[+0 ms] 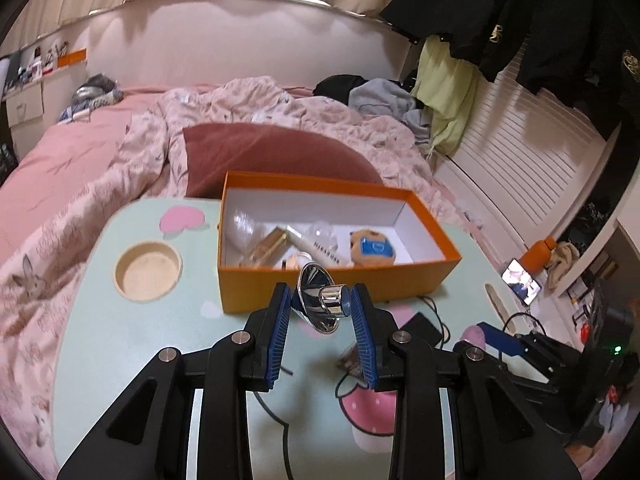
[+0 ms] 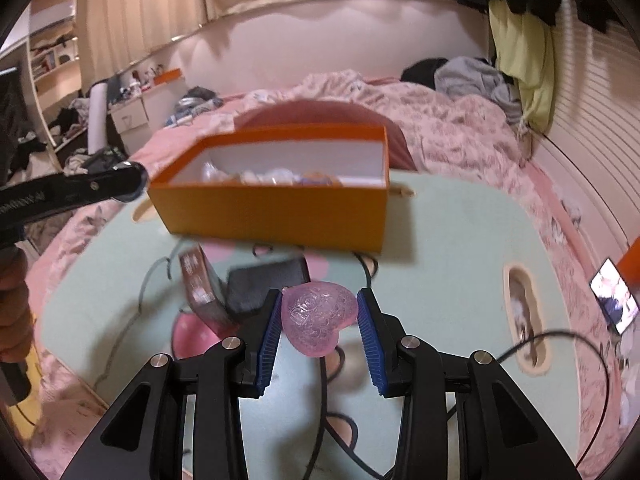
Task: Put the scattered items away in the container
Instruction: 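Carry the silver item and pink heart into the orange box and release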
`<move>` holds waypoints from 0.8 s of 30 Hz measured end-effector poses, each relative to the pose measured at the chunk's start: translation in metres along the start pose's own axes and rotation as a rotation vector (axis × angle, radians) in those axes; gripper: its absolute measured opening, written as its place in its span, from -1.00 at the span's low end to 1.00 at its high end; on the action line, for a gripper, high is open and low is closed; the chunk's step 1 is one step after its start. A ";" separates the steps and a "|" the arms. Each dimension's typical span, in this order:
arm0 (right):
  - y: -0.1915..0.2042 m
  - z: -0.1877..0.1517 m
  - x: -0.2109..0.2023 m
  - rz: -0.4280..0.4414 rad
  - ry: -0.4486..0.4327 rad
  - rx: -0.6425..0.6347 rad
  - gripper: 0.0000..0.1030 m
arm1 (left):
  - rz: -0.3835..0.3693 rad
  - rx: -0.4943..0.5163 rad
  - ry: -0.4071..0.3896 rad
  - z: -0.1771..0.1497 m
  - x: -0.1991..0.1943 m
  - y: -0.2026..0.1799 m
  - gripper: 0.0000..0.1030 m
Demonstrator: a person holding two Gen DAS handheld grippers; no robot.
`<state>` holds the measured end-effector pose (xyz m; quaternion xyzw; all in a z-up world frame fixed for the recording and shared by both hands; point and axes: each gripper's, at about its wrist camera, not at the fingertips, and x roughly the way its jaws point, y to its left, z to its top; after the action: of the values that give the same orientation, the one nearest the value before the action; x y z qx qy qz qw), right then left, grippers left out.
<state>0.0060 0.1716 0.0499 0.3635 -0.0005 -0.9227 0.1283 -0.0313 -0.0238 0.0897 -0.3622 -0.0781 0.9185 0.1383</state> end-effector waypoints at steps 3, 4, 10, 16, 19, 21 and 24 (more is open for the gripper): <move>0.001 0.020 -0.005 0.003 -0.037 -0.020 -0.29 | 0.002 0.019 -0.008 0.015 0.002 -0.003 -0.37; 0.000 0.029 -0.006 0.005 -0.049 -0.026 -0.29 | 0.003 0.024 -0.011 0.020 0.003 -0.004 -0.37; -0.005 0.081 0.013 0.067 -0.056 -0.006 -0.29 | 0.013 0.022 0.011 0.057 0.028 -0.002 -0.37; -0.008 0.114 0.065 0.072 0.035 0.030 -0.29 | 0.050 0.013 0.065 0.076 0.075 0.004 -0.37; -0.010 0.123 0.089 0.060 0.078 0.052 -0.29 | 0.077 -0.003 0.127 0.077 0.102 0.011 -0.37; -0.009 0.126 0.099 0.046 0.093 0.057 -0.29 | 0.054 -0.051 0.160 0.078 0.114 0.019 -0.37; -0.009 0.129 0.114 0.050 0.125 0.073 -0.29 | 0.015 -0.128 0.178 0.080 0.124 0.030 -0.37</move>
<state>-0.1631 0.1410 0.0678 0.4245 -0.0351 -0.8942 0.1376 -0.1785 -0.0173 0.0607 -0.4511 -0.1212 0.8767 0.1147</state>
